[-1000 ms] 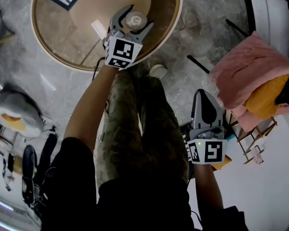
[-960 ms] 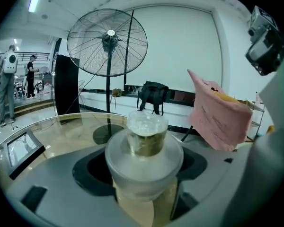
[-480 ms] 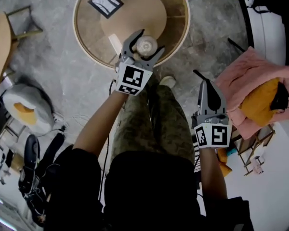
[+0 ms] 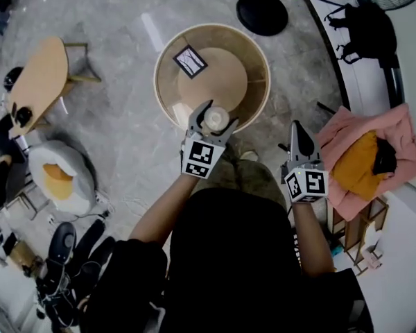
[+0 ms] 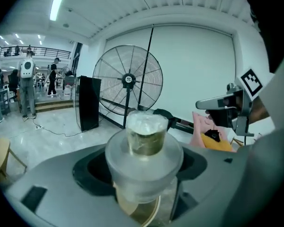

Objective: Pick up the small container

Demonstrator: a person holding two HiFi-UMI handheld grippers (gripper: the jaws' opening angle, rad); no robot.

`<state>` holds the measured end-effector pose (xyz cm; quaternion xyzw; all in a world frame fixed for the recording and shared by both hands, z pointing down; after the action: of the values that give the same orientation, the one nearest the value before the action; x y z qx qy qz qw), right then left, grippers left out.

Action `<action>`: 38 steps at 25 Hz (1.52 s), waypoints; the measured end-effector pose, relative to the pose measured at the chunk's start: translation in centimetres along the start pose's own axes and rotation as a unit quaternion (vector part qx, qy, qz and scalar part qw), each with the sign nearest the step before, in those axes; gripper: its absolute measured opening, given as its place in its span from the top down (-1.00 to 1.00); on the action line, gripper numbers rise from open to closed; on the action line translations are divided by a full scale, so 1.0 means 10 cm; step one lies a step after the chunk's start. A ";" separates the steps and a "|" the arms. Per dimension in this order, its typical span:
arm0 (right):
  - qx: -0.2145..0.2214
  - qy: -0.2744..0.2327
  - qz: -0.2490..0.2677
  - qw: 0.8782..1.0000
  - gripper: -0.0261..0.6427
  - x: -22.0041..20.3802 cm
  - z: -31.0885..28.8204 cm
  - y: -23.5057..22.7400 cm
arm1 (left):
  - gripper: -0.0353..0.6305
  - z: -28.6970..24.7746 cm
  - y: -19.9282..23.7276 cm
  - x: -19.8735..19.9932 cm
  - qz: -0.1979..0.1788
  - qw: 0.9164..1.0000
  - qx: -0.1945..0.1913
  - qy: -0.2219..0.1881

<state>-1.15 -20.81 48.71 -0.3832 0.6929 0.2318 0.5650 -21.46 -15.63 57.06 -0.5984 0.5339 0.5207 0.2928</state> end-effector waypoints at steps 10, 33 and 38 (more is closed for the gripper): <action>0.027 -0.065 0.037 0.997 0.86 0.84 -0.29 0.31 | -0.17 0.60 0.28 1.03 -0.023 0.998 0.044 -0.036; 0.074 -0.093 0.057 0.991 0.86 1.27 -0.42 -0.20 | -0.17 0.59 -0.01 1.64 -0.049 0.984 0.144 -0.092; 0.073 -0.093 0.058 0.991 0.86 1.28 -0.45 -0.15 | -0.17 0.63 0.05 1.60 -0.049 0.984 0.144 -0.089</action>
<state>-3.55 -28.57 37.77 -0.2771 0.6737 0.2475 0.6389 -25.75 -15.36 40.37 -0.5264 0.5453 0.4747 0.4474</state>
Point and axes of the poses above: the fingertips, and each gripper's own axes: z backward along the fingers, y to its left, x out of its top, the point moved 4 cm from there along z, backward along the fingers, and after that the axes turned 13 degrees about -y, right-handed, at the moved point
